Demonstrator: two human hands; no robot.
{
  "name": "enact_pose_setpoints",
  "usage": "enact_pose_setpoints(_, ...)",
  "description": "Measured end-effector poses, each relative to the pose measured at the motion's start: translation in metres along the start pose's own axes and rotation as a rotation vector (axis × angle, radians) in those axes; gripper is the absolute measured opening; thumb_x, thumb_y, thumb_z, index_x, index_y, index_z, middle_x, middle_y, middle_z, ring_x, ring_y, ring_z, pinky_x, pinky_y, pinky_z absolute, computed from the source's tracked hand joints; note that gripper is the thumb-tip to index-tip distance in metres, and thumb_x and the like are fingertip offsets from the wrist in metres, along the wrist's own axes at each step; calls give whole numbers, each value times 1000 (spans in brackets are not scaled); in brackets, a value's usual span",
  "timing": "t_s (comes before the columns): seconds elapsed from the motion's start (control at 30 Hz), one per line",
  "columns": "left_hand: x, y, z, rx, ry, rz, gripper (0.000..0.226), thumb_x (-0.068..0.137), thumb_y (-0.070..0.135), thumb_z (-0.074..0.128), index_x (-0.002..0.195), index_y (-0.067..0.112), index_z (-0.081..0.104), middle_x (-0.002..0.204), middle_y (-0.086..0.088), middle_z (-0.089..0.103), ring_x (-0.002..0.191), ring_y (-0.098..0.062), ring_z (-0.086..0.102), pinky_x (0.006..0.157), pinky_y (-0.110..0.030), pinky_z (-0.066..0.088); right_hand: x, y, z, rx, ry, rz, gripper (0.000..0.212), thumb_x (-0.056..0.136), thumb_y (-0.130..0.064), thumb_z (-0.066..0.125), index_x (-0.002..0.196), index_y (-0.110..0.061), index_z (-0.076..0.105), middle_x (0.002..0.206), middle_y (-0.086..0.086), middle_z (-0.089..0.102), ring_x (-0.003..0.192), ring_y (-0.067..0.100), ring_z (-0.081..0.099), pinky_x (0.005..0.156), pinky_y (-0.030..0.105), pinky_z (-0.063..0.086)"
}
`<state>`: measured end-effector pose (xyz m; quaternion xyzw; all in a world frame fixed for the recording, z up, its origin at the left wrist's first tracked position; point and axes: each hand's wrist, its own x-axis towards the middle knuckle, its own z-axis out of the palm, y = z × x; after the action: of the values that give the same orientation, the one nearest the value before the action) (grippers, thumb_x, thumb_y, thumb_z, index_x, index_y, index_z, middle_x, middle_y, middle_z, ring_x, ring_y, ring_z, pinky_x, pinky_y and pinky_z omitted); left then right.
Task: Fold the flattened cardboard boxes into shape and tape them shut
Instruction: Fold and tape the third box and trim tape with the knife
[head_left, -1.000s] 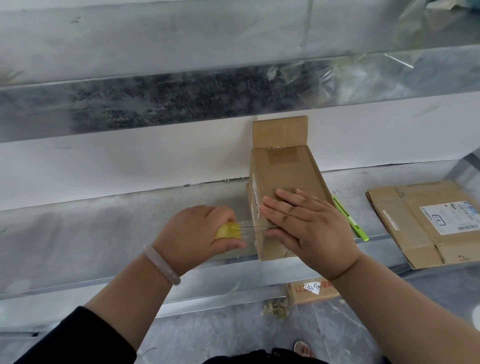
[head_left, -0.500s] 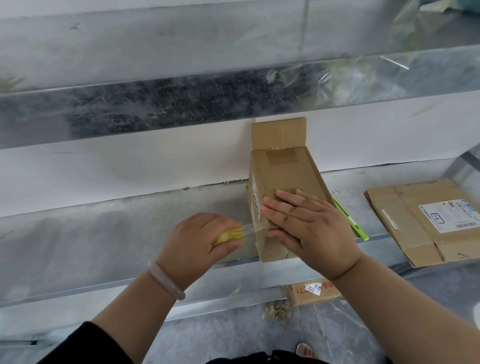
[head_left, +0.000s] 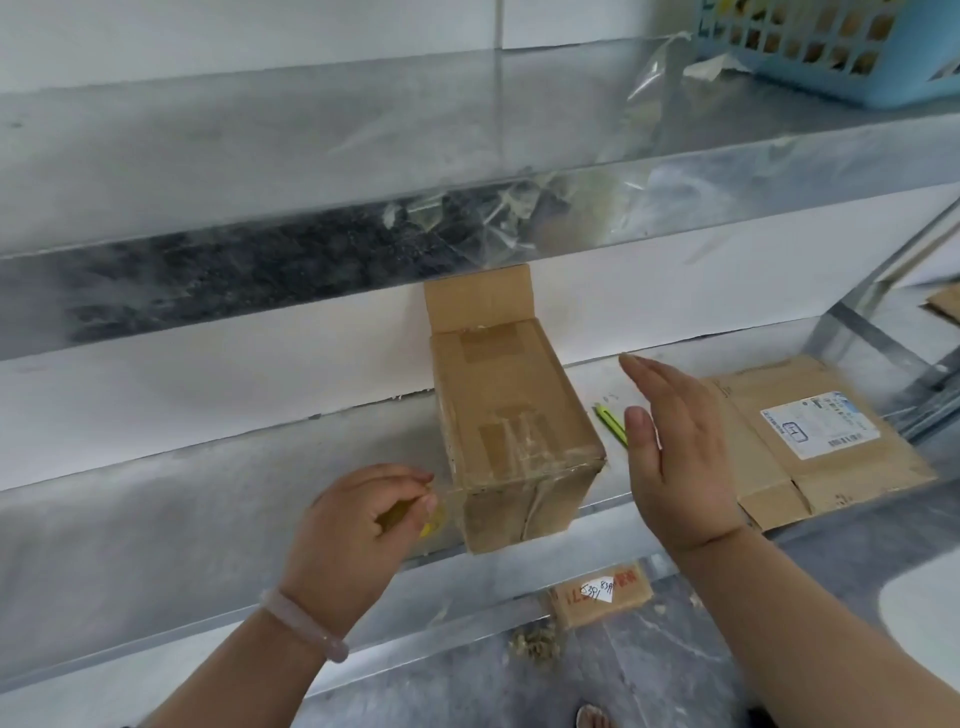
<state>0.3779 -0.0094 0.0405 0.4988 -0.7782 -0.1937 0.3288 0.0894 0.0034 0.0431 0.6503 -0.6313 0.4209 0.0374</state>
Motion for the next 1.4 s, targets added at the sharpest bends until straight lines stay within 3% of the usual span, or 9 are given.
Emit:
enact_pose_setpoints(0.1,-3,0,0,-11,16,-9,30,81,50,51,85,33,76,97,33,64,95,12,58,81,-1,39,-6,55,15,-172,-362,555,43,103,-26,40,145,-16,44,144,8,49,133,24,41,110,38,33)
enact_pose_setpoints(0.27,-5,-2,-2,23,-12,-19,31,82,50,50,89,35,76,106,32,61,95,11,58,83,0,38,-9,93,42,-431,-663,567,42,100,-36,47,137,-17,50,131,8,54,121,27,49,101,40,41)
enact_pose_setpoints(0.53,-6,-4,-2,21,-31,-35,29,82,49,52,85,33,76,102,30,63,93,11,59,80,1,37,-21,79,51,-213,-513,675,18,102,-21,44,108,-10,56,99,7,58,83,20,58,70,35,53)
enact_pose_setpoints(0.63,-8,-5,-3,-8,-32,-30,27,82,49,52,84,34,75,99,30,64,92,11,59,80,1,37,-28,47,29,29,-312,741,19,104,-19,38,109,-12,55,84,2,58,66,14,55,53,24,40)
enact_pose_setpoints(0.77,-10,-8,-4,-33,-21,-27,29,82,51,52,84,33,75,98,29,65,91,10,60,79,-1,39,-38,-3,-10,232,-151,677,20,104,-23,38,106,-17,58,75,1,55,61,13,47,52,27,39)
enact_pose_setpoints(0.93,-9,-11,-6,-56,2,-14,31,81,50,52,85,30,76,92,30,65,92,13,58,79,2,36,-51,-53,-35,293,-257,506,15,98,-32,44,92,-35,58,65,-11,55,59,6,49,53,18,36)
enact_pose_setpoints(1.1,-10,-13,-11,-66,-3,-4,31,81,48,52,86,29,76,91,30,64,92,13,58,79,2,35,-55,-92,-42,338,-393,512,4,91,-38,57,92,-41,54,76,-6,65,59,16,54,54,30,47)
enact_pose_setpoints(1.23,-9,-16,-13,-48,-8,-3,30,82,47,52,87,30,75,90,31,62,91,11,58,78,1,37,-55,-113,-42,330,-461,428,30,85,-60,38,89,-38,58,76,0,61,67,17,55,57,31,43)
enact_pose_setpoints(1.4,-10,-17,-13,-73,0,-9,24,83,42,56,86,27,75,89,28,63,88,11,58,76,1,37,-56,-123,-32,228,-559,369,10,96,-35,50,87,-39,53,78,-22,57,67,4,52,58,21,42)
